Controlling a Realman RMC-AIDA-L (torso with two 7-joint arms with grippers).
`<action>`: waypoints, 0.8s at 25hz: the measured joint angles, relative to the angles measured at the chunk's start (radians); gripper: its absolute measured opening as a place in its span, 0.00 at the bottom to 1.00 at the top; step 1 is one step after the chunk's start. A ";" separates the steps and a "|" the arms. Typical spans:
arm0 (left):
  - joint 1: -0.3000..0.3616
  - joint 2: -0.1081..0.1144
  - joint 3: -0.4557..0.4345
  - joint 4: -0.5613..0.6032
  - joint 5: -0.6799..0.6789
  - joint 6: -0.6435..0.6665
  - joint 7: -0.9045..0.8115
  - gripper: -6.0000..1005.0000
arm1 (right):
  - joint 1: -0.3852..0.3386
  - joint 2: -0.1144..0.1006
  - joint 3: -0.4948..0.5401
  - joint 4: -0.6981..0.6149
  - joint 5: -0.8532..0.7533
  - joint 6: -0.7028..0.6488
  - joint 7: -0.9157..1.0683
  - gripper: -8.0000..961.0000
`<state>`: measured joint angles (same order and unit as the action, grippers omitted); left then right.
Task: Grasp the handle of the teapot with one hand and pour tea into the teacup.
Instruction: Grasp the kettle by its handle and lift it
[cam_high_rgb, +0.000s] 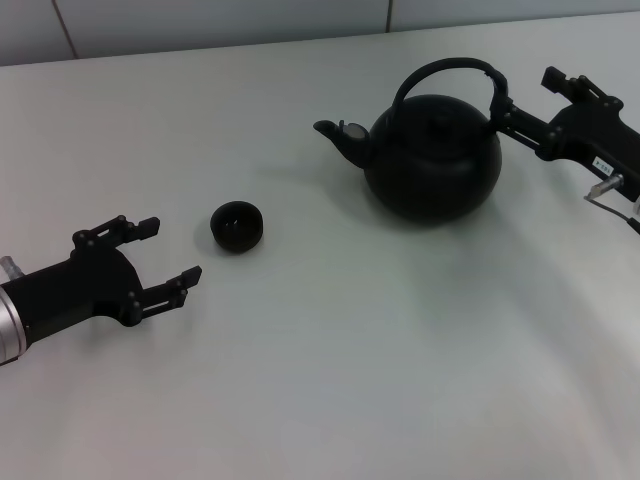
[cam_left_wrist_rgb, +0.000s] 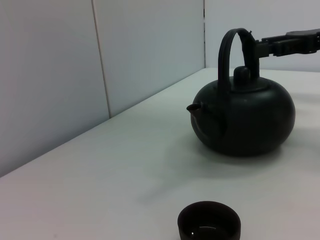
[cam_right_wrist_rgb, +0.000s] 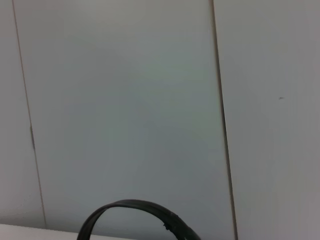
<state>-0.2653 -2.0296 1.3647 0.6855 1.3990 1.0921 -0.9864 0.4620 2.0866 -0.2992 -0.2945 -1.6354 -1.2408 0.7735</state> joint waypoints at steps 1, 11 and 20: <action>0.000 0.000 0.000 -0.002 0.000 0.000 0.000 0.80 | 0.005 0.000 0.000 0.004 -0.001 0.009 -0.001 0.87; -0.006 0.002 0.001 -0.012 0.000 0.000 0.000 0.80 | 0.030 -0.003 -0.001 0.026 -0.007 0.020 -0.002 0.82; -0.008 0.002 0.001 -0.012 0.000 -0.002 0.000 0.80 | 0.041 -0.003 -0.003 0.026 -0.009 0.031 -0.006 0.57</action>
<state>-0.2733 -2.0278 1.3652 0.6733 1.3995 1.0896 -0.9863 0.5027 2.0839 -0.3022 -0.2680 -1.6445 -1.2102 0.7673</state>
